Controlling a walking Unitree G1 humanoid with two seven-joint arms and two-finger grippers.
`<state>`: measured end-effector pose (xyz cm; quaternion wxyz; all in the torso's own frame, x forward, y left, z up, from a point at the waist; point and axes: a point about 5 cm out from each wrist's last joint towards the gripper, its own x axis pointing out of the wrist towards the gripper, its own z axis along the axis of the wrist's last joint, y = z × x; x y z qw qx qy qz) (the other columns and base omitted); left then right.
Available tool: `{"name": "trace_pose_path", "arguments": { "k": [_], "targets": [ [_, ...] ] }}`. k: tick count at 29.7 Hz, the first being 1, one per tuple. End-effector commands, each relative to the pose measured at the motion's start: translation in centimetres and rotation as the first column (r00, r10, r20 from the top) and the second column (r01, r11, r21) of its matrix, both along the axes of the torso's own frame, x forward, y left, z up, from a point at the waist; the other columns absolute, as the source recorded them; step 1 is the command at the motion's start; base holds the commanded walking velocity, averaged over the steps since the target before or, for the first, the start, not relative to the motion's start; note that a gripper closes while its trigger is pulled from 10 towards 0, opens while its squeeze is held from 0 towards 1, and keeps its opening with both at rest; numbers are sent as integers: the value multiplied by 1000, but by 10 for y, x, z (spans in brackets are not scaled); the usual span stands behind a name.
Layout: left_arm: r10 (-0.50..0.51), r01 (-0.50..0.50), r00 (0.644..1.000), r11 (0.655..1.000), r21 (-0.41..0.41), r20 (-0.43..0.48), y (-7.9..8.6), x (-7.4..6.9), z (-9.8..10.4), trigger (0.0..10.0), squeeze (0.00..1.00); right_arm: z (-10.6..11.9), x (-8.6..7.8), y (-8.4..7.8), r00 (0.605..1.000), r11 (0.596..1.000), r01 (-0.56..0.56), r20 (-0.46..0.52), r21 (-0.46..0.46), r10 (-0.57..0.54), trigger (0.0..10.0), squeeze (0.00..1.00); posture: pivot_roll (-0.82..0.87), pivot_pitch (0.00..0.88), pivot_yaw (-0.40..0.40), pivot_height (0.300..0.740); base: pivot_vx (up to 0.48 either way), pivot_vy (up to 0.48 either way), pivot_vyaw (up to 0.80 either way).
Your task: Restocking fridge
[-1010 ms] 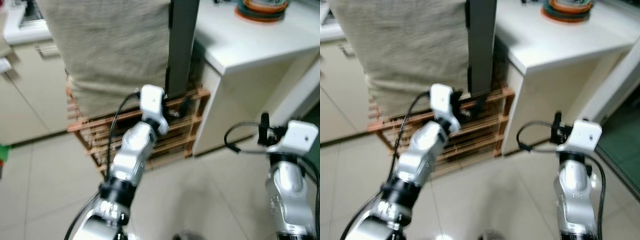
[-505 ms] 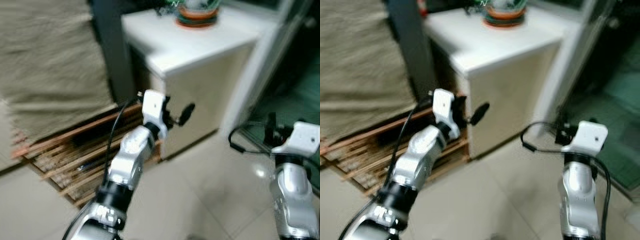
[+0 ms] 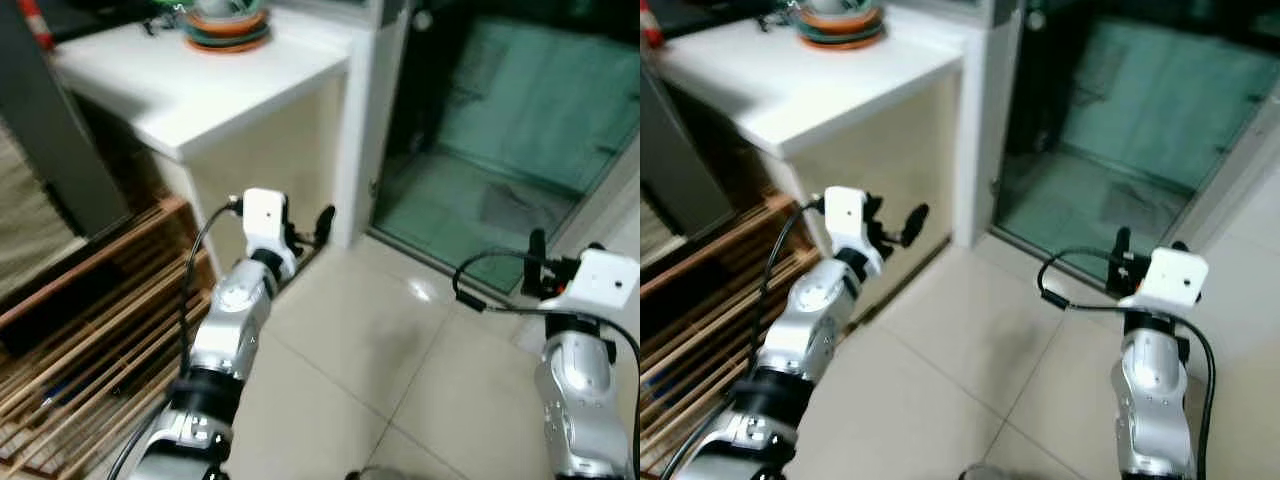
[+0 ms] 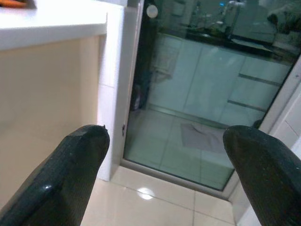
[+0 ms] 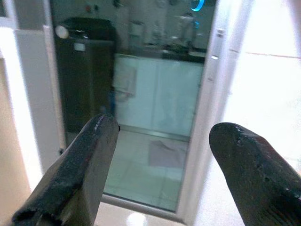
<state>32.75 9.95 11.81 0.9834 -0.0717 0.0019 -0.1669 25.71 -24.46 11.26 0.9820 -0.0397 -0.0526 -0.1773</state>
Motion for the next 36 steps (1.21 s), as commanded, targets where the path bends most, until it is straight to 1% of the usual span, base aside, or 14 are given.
{"name": "trace_pose_path", "arguments": {
  "k": [1, 3, 6, 7, 9, 10, 11, 13, 18, 21, 22, 26, 30, 36],
  "targets": [
    [-2, 1, 999, 1000, 12, 45, -2, 1, 11, 10000, 0, 1, 4, 3, 1000, 1000, -13, 4, 8, 12, 10000, 0, -191, 0, 6, 740, 0, 0, -763],
    [-10, 10, 997, 1000, -3, 80, -6, 2, 17, 10000, 0, -1, 6, 3, 1000, 1000, -12, -10, -4, 12, 10000, 0, -178, 0, 0, 740, 0, 0, -763],
    [7, -4, 996, 999, -33, 92, -3, 4, 21, 10000, 0, -2, 7, 3, 1000, 1000, 5, -20, -22, -6, 10000, 0, -182, 0, 8, 740, 0, 0, -738],
    [11, -7, 995, 999, -33, 97, -2, 5, 22, 10000, 0, 0, 7, 3, 1000, 1000, 5, -6, -27, -5, 10000, 0, -185, 0, 15, 740, 480, 0, 0],
    [8, -5, 996, 1000, -31, 93, -6, 6, 21, 10000, 0, 5, 8, 6, 1000, 996, -18, 9, -83, 19, 10000, 0, -185, 0, 17, 740, 480, 0, 0],
    [8, -5, 996, 1000, -31, 93, -6, 6, 21, 10000, 0, 5, 8, 6, 1000, 996, -18, 9, -83, 19, 10000, 0, -185, 0, 17, 740, 480, 0, 0],
    [-12, 14, 994, 1000, -22, 109, -15, 6, 23, 10000, 0, 8, 8, 9, 999, 995, -25, 27, -98, 27, 10000, 0, -190, 0, 20, 740, 480, 0, 0],
    [-40, 40, 989, 999, 3, 139, -23, 6, 26, 10000, 0, 11, 9, 11, 998, 995, -27, 49, -93, 32, 10000, 0, -196, 0, 22, 740, 480, 0, 0],
    [-46, 48, 989, 999, -11, 142, -23, 8, 30, 10000, 0, 12, 10, 11, 998, 996, -31, 55, -86, 36, 10000, 0, -195, 0, 23, 740, 480, 0, 0],
    [-87, 88, 982, 996, 0, 170, -31, 8, 35, 10000, 0, 9, 12, 12, 998, 996, -40, 38, -79, 43, 10000, 0, -195, 0, 22, 740, 480, 0, -796],
    [-81, 84, 981, 996, -11, 178, -32, 11, 39, 10000, 0, 10, 12, 13, 998, 996, -39, 41, -84, 43, 10000, 0, -201, 0, 27, 740, 480, 0, -788],
    [-45, 52, 985, 998, -41, 165, -26, 16, 41, 10000, 0, 8, 12, 15, 997, 995, -61, 32, -83, 64, 10000, 0, -209, 0, 33, 740, 480, 0, -783],
    [-18, 27, 987, 998, -52, 160, -22, 18, 41, 10000, 0, 8, 13, 18, 996, 993, -83, 29, -87, 86, 10000, 0, -210, 0, 38, 740, 480, 0, 0],
    [-23, 29, 991, 999, -39, 128, -15, 15, 32, 10000, 0, 13, 12, 12, 997, 996, -39, 61, -81, 44, 10000, 0, -211, 0, 40, 740, 467, 0, 0]
  ]
}}
